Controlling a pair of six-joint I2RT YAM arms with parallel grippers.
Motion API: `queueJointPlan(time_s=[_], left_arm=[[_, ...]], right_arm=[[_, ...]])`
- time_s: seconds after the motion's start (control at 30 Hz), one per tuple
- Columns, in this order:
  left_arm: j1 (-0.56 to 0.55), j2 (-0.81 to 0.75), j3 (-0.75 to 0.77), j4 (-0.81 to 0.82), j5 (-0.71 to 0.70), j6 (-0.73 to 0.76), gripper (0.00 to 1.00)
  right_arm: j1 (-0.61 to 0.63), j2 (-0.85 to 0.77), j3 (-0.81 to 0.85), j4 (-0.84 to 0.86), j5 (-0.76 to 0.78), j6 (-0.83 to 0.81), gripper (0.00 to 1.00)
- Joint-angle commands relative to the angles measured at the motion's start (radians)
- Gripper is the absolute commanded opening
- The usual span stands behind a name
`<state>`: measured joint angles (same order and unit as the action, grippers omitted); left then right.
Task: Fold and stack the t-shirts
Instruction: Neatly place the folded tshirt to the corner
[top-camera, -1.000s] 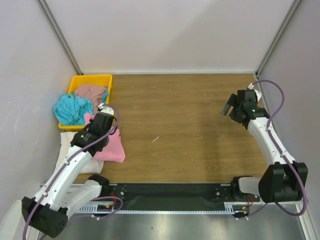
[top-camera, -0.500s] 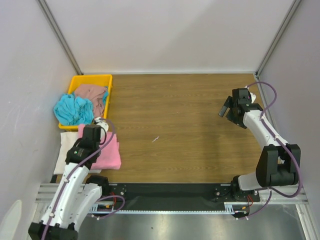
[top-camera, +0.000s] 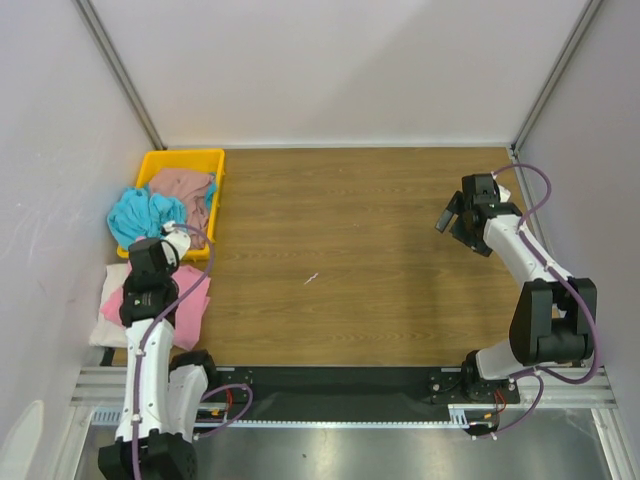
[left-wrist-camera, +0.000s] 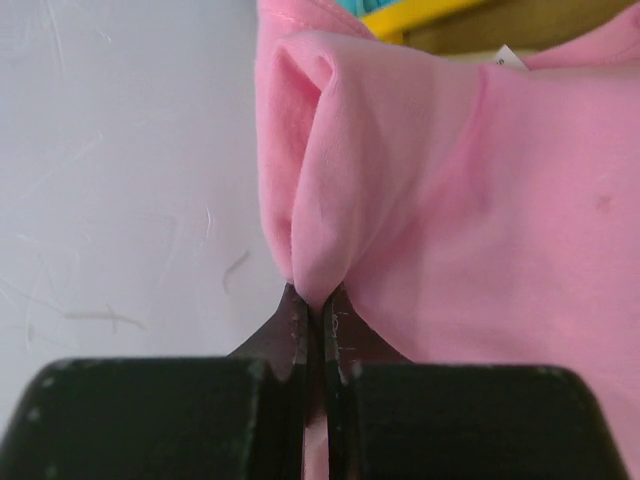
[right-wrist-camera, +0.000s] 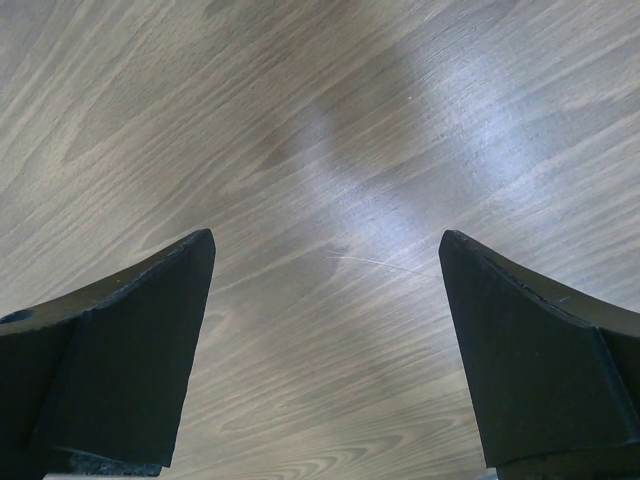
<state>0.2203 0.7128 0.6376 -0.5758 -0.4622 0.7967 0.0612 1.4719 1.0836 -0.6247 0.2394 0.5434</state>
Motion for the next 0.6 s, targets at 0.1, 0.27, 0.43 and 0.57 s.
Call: queueJointPlan(time_s=[0.1, 0.27, 0.43, 0.57], left_arm=[[0.088, -0.061, 0.043, 0.171, 0.103, 0.039, 0.0], [0.108, -0.091, 0.103, 0.088, 0.229, 0.003, 0.0], [0.106, -0.141, 0.109, 0.082, 0.24, 0.016, 0.0], [0.108, -0.139, 0.132, 0.051, 0.255, 0.019, 0.0]], right_arm=[[-0.004, 0.019, 0.041, -0.007, 0.029, 0.016, 1.0], [-0.004, 0.039, 0.044, 0.0, 0.015, 0.012, 1.0], [-0.003, 0.042, 0.039, 0.003, 0.014, 0.01, 1.0], [-0.003, 0.042, 0.035, 0.006, 0.014, 0.009, 1.0]])
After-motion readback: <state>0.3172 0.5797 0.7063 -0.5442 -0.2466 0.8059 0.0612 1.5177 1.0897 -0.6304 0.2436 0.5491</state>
